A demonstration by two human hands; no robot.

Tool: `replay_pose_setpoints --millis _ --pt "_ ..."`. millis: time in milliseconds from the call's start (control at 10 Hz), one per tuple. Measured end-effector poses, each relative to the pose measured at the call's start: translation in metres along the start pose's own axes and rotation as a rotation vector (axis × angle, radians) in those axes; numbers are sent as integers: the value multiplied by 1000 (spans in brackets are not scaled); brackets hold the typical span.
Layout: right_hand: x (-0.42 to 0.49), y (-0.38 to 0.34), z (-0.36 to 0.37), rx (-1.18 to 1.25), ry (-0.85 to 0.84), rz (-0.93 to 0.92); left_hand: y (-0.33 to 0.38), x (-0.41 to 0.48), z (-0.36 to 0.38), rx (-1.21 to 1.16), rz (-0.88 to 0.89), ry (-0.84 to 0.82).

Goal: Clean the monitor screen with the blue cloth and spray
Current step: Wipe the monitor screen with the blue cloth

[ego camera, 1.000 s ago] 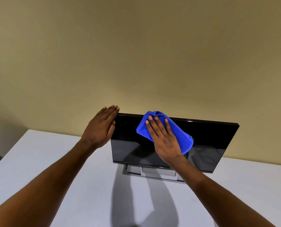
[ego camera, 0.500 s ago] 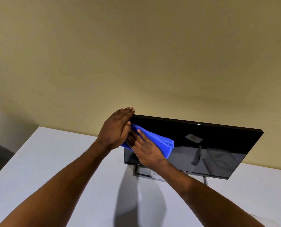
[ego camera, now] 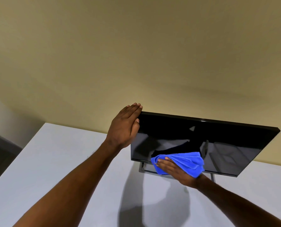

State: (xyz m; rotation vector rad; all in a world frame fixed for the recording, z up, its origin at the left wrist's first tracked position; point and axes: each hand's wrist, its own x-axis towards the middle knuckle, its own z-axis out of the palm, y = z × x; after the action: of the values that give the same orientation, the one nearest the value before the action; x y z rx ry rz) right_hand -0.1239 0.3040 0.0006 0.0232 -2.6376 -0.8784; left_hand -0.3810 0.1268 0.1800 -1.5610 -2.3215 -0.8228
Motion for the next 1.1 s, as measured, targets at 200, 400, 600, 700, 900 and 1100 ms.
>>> replay_pose_setpoints --millis 200,400,600,700,900,1100 --pt "-58 48 3 246 -133 -191 2 0 -1 0 -18 8" --pt "-18 8 -7 404 -69 -240 4 1 -2 17 -30 -1" --pt "59 -47 -20 405 -83 -258 4 1 -2 36 -23 0" --pt "82 -69 -23 263 -179 -277 4 1 -2 32 -30 0" --pt "74 -79 -19 46 -215 -312 3 1 -1 35 -44 -5" --pt "-7 -41 3 -70 -113 -354 2 1 -1 54 -27 7"
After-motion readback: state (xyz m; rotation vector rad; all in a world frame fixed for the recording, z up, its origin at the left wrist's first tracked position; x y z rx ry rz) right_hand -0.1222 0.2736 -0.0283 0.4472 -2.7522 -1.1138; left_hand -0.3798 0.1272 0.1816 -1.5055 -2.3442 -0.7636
